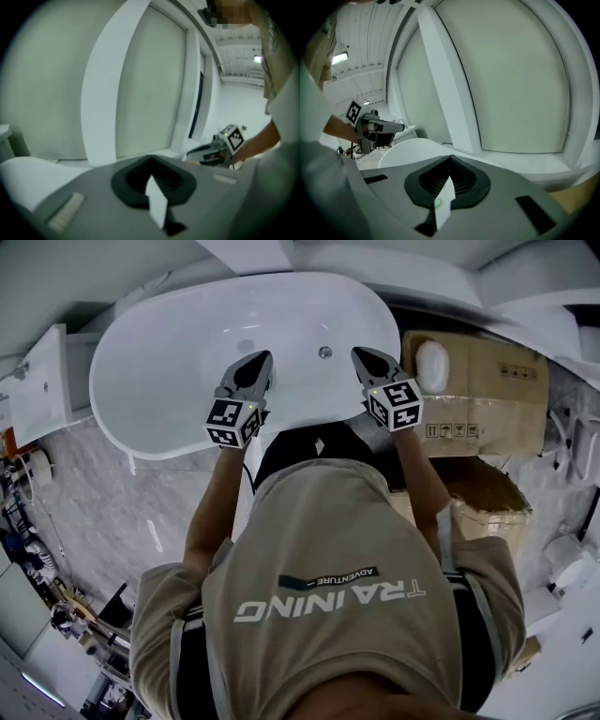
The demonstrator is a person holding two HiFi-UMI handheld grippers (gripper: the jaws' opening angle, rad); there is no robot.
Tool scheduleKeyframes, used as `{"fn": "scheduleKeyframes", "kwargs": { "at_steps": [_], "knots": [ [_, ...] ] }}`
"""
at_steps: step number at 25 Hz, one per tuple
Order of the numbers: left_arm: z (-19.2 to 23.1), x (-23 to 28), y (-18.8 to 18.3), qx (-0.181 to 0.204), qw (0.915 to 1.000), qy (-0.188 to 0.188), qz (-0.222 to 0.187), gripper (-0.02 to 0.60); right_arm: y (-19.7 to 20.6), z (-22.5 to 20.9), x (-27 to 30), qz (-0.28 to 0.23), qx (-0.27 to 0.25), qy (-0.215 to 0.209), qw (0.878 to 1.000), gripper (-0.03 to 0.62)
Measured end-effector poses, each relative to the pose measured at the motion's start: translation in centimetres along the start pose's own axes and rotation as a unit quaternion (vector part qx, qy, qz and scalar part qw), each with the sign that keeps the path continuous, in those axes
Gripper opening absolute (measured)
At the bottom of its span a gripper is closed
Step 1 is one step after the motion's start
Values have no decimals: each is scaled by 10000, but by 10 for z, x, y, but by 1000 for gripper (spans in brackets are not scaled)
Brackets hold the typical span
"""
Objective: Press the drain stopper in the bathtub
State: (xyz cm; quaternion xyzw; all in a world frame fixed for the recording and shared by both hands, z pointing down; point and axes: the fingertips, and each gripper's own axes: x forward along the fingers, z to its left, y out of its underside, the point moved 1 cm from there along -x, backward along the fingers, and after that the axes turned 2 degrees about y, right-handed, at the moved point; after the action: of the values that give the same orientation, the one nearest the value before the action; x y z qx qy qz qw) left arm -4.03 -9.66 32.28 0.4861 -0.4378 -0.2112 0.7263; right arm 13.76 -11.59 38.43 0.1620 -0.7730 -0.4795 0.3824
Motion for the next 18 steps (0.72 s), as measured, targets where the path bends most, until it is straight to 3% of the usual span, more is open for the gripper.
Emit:
{"fn": "scheduleKeyframes", "kwargs": {
  "at_steps": [9, 18],
  "knots": [
    [33, 48, 59, -274, 9989, 192, 332, 2, 65, -11, 61, 629, 67, 85, 9980, 8],
    [88, 112, 159, -538, 9958, 145, 730, 2, 159, -42, 138, 1490, 262, 517, 9871, 8]
  ]
}}
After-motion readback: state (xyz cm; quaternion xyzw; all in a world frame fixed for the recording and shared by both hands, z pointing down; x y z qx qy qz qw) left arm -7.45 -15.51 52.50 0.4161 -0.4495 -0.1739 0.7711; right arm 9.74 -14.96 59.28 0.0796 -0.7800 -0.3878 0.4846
